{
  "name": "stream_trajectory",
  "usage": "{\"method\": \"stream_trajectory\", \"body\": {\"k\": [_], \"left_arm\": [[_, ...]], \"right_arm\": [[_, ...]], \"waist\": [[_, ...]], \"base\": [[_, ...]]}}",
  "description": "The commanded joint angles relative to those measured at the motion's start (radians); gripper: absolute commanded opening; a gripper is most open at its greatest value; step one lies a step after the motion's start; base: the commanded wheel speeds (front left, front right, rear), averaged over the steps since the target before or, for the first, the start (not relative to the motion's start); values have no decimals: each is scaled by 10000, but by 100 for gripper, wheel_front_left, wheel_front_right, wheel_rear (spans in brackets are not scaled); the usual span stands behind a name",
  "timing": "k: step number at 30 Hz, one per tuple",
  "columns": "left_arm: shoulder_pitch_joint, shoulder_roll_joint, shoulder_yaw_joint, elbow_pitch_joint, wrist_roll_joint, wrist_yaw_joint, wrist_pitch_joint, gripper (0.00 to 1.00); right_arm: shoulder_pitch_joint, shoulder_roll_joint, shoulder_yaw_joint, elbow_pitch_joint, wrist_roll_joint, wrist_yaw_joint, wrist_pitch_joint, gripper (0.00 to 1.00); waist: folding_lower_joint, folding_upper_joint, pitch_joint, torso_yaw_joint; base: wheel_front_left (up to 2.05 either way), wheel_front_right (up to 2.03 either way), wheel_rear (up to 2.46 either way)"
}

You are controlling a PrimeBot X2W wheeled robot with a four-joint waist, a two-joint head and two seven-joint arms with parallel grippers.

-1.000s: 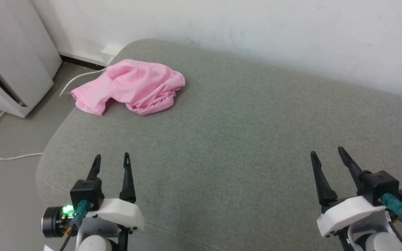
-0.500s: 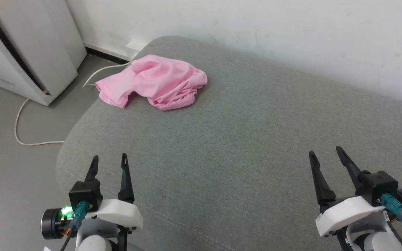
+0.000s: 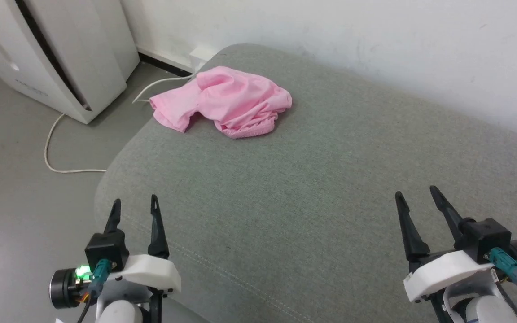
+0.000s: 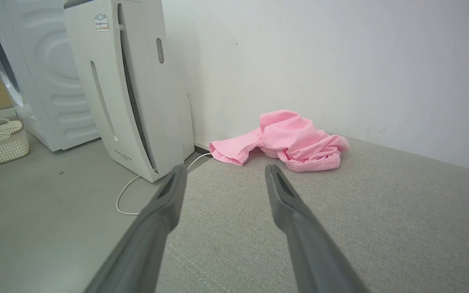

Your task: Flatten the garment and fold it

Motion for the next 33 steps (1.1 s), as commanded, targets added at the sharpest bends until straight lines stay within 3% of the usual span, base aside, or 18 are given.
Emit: {"method": "stream_trajectory", "body": {"k": [1, 17, 21, 27, 33], "left_arm": [[-163, 77, -24, 68, -106, 82, -92, 100], [-325, 96, -23, 164, -478, 436, -426, 100], [-566, 145, 54, 120, -762, 291, -510, 100], [-2108, 383, 506, 62, -1390, -166, -483, 100], [-4590, 1270, 1172, 623, -2104, -654, 449, 100]], "right_arm": [[-144, 24, 21, 41, 92, -17, -73, 100], [-321, 29, -53, 18, 144, -20, -188, 100], [-492, 30, 83, -102, 101, -21, -120, 100], [-1293, 30, 372, -670, -375, -21, 253, 100], [-2011, 30, 680, -1004, -652, -21, 409, 100]], "waist": [[0, 0, -10, 75], [0, 0, 344, 584], [0, 0, 791, 478], [0, 0, 2533, -546], [0, 0, 4420, -1939]], "base": [[0, 0, 0], [0, 0, 0], [0, 0, 0], [0, 0, 0], [0, 0, 0]]}}
